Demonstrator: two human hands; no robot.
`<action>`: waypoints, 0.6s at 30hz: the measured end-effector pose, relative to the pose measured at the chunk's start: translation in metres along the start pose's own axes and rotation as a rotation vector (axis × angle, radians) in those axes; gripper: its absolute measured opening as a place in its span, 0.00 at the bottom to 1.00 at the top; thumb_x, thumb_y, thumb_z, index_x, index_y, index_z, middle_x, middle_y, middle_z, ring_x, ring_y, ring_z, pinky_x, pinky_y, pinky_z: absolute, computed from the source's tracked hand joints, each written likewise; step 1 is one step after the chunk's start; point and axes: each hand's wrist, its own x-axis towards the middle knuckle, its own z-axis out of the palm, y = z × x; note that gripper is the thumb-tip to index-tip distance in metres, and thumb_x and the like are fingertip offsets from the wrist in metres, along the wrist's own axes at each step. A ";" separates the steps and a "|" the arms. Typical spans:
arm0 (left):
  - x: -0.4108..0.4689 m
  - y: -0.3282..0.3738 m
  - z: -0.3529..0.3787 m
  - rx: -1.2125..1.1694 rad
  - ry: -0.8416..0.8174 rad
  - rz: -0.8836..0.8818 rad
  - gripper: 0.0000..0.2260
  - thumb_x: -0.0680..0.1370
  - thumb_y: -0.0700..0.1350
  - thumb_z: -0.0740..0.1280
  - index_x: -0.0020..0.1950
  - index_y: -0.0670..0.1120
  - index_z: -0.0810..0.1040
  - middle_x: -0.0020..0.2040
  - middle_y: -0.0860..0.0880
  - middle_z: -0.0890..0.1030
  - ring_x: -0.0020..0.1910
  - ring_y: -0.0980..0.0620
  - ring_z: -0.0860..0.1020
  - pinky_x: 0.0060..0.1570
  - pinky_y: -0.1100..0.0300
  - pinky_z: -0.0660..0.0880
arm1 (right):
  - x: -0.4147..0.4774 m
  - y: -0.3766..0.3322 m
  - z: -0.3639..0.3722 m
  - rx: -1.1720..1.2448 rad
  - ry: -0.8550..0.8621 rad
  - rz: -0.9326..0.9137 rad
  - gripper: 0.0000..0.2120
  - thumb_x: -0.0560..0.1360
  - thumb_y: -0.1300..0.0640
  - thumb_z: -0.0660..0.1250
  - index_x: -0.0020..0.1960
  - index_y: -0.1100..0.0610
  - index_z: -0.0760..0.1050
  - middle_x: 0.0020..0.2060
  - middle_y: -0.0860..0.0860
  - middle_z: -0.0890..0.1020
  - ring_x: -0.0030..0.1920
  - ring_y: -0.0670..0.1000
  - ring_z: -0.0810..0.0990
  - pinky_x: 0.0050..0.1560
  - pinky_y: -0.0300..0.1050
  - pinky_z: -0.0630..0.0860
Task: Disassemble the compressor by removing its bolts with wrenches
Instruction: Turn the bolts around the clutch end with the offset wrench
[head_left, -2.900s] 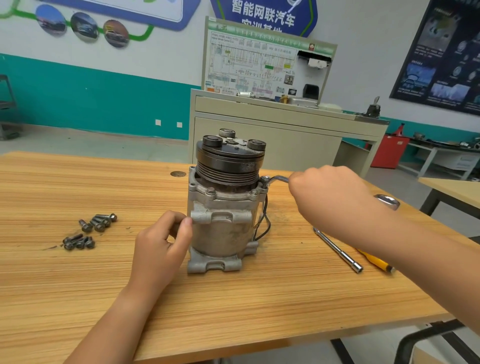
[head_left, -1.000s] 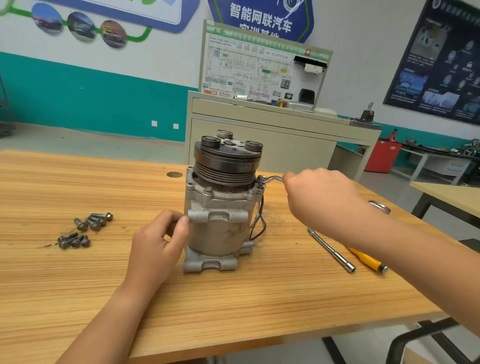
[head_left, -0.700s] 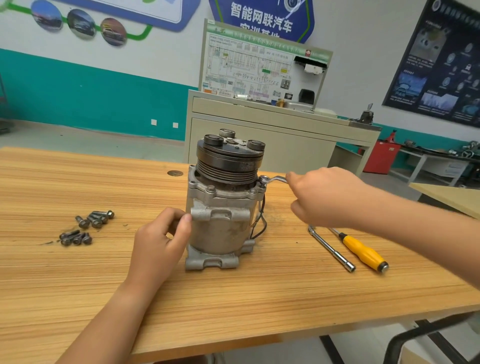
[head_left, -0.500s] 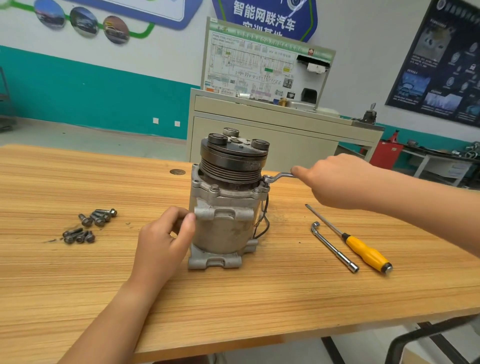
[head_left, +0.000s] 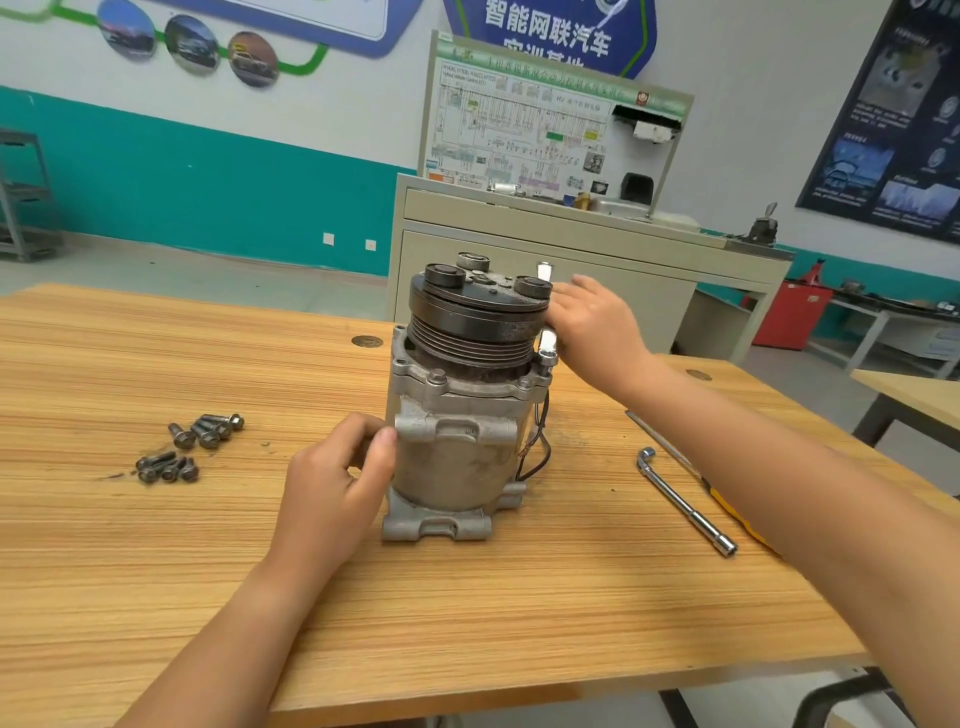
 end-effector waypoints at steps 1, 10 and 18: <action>0.000 0.000 0.000 -0.001 -0.002 -0.006 0.10 0.72 0.57 0.55 0.36 0.55 0.71 0.28 0.51 0.76 0.31 0.55 0.75 0.31 0.65 0.67 | 0.000 -0.001 0.001 0.025 -0.002 0.015 0.15 0.58 0.78 0.70 0.43 0.67 0.81 0.38 0.59 0.84 0.40 0.58 0.84 0.45 0.57 0.78; 0.000 0.001 0.000 -0.002 -0.015 -0.022 0.10 0.72 0.56 0.55 0.36 0.56 0.71 0.32 0.61 0.78 0.32 0.61 0.75 0.32 0.72 0.67 | -0.035 -0.004 -0.059 -0.060 -0.255 0.482 0.26 0.78 0.63 0.56 0.74 0.62 0.52 0.24 0.50 0.64 0.25 0.52 0.63 0.27 0.43 0.58; 0.000 0.002 -0.001 -0.007 -0.022 -0.039 0.10 0.72 0.57 0.55 0.36 0.55 0.71 0.32 0.61 0.78 0.32 0.61 0.75 0.33 0.72 0.67 | -0.040 -0.034 -0.093 -0.062 -0.632 0.406 0.19 0.75 0.63 0.53 0.65 0.56 0.64 0.28 0.48 0.63 0.32 0.52 0.65 0.25 0.42 0.57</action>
